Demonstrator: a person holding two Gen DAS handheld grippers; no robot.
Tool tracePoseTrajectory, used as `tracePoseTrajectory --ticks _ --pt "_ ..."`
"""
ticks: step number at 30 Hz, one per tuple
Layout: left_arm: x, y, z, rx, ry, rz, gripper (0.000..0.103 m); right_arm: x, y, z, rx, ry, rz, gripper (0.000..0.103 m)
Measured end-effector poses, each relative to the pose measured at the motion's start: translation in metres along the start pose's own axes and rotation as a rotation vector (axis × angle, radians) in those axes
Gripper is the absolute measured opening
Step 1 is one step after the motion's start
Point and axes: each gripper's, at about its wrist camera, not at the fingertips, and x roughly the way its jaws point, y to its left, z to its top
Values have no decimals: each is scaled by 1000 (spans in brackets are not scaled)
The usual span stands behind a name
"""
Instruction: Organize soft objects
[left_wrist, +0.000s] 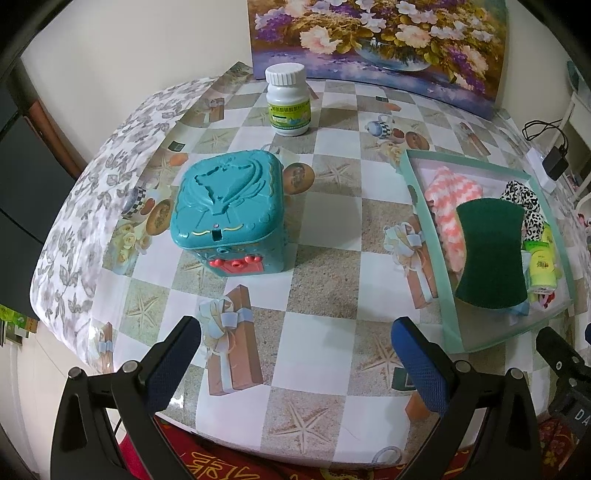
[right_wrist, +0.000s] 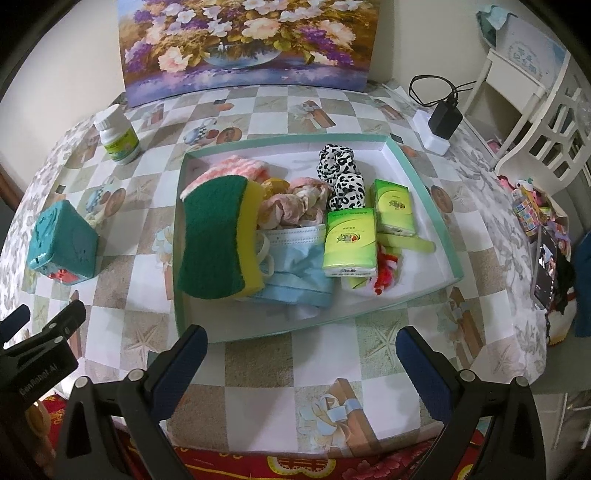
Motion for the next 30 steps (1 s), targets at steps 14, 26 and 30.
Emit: tracePoseTrajectory --ticks 14,26,30 --pt "0 1 0 -8 2 1 103 0 0 -1 -4 4 0 103" --pt "1 3 0 -20 2 4 103 1 0 -2 -3 8 1 103" --pt "1 4 0 -23 3 4 103 1 0 -1 -2 9 0 103"
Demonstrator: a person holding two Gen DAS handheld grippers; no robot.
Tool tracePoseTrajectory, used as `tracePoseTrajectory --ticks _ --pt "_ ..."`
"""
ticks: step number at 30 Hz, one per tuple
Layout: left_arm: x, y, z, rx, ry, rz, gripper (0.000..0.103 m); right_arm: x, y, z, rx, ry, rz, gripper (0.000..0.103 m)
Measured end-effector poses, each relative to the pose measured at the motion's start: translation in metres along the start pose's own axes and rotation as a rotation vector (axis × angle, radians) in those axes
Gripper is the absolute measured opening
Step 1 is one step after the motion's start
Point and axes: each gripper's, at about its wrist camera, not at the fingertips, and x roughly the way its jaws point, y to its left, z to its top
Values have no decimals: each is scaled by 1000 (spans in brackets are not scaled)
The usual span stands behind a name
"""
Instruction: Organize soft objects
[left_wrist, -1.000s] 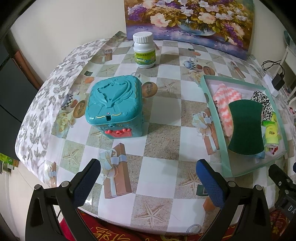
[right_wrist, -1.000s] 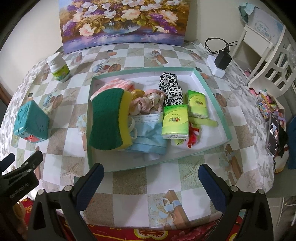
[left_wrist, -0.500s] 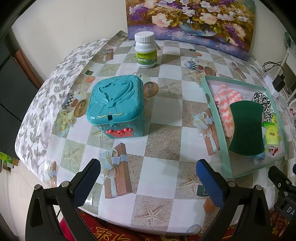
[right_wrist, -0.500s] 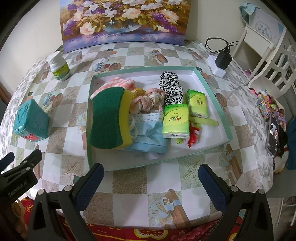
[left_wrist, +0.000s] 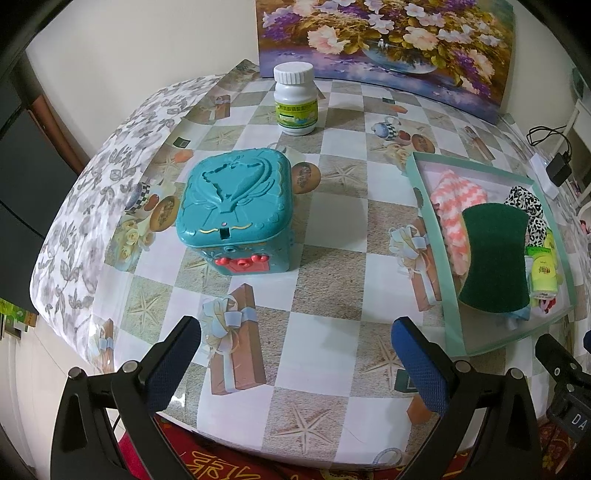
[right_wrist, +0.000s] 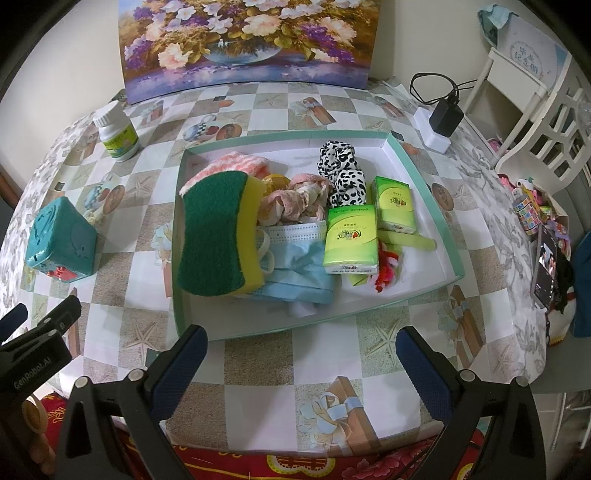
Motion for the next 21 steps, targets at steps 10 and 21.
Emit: tracePoseTrajectory --ticks 10,21 --pt "1 1 0 -5 2 1 103 0 0 0 -1 0 0 103" --pt "2 2 0 -6 5 1 103 1 0 0 0 1 0 103"
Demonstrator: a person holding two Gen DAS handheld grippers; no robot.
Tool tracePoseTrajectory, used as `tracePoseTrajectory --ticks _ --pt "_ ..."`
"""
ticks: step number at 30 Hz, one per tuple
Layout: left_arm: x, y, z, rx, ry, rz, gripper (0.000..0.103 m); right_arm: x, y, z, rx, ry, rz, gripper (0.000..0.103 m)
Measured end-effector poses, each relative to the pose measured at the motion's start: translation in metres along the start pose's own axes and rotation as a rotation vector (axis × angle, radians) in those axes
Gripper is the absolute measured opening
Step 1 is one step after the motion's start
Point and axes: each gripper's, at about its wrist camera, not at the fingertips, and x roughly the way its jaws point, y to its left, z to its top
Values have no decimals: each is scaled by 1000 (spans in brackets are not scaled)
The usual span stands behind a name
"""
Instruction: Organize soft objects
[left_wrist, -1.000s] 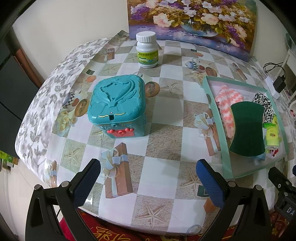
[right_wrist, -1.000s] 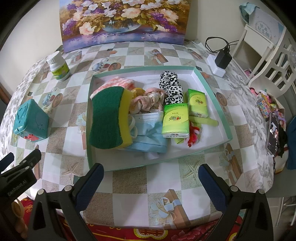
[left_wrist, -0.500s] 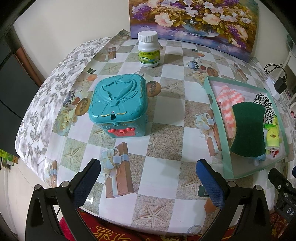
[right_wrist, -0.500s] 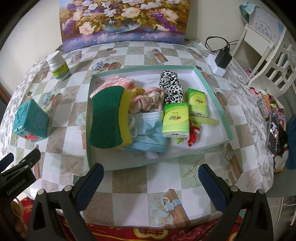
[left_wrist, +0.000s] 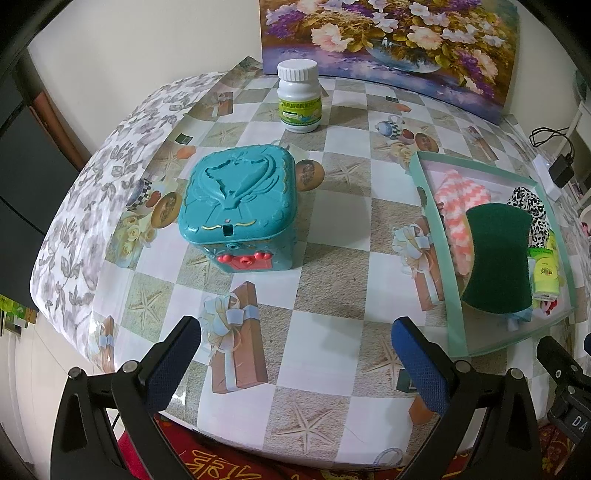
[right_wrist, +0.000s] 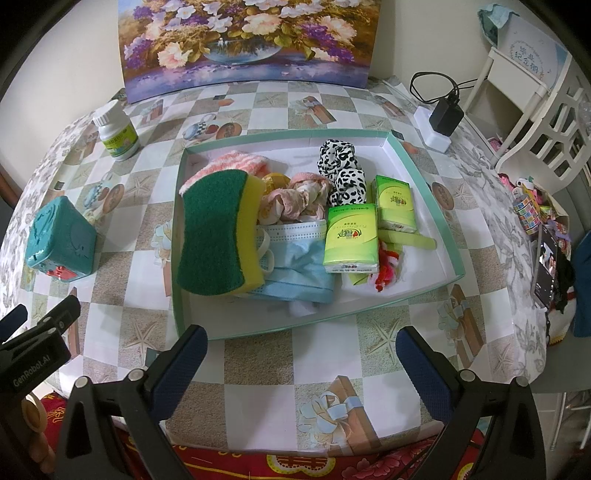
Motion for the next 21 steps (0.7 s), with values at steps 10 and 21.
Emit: tracePoseTrajectory --ticks 10,21 --pt "2 2 -1 -10 8 2 103 0 0 0 0 0 0 103" --pt "1 2 -2 -13 10 6 103 0 0 1 4 2 1 103"
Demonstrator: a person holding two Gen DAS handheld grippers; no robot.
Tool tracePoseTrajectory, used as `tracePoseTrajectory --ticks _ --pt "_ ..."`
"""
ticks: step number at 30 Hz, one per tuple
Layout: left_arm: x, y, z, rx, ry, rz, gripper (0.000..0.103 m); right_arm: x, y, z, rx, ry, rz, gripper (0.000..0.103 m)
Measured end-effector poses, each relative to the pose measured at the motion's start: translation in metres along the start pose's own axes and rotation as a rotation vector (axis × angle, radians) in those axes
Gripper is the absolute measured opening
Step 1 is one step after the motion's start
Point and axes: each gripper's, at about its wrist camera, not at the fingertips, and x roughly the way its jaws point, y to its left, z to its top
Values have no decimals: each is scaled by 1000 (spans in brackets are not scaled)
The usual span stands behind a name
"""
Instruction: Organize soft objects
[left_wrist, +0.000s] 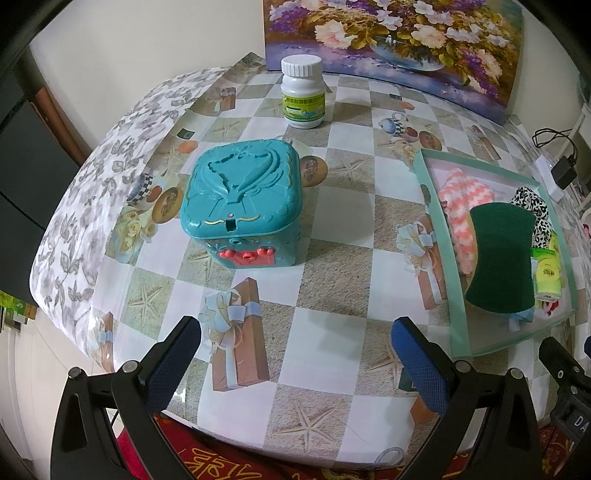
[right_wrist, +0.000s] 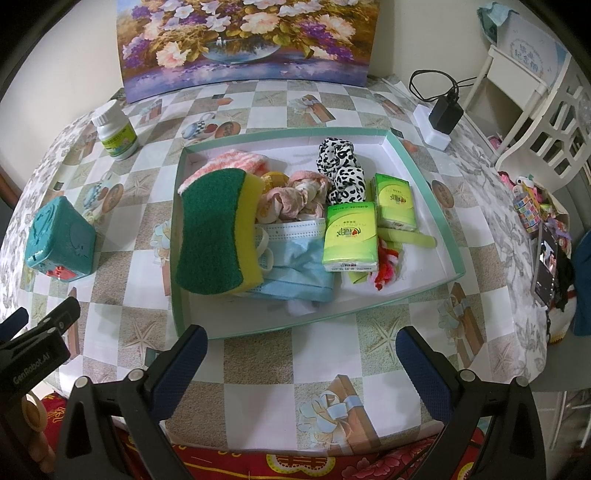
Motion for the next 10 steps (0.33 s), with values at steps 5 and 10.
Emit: tracePoseTrajectory --ticks 5,10 --pt "-6 -1 0 8 -32 2 103 1 -1 -1 0 1 1 103" --pt "-8 -3 2 14 -39 2 103 1 -1 -1 0 1 1 103"
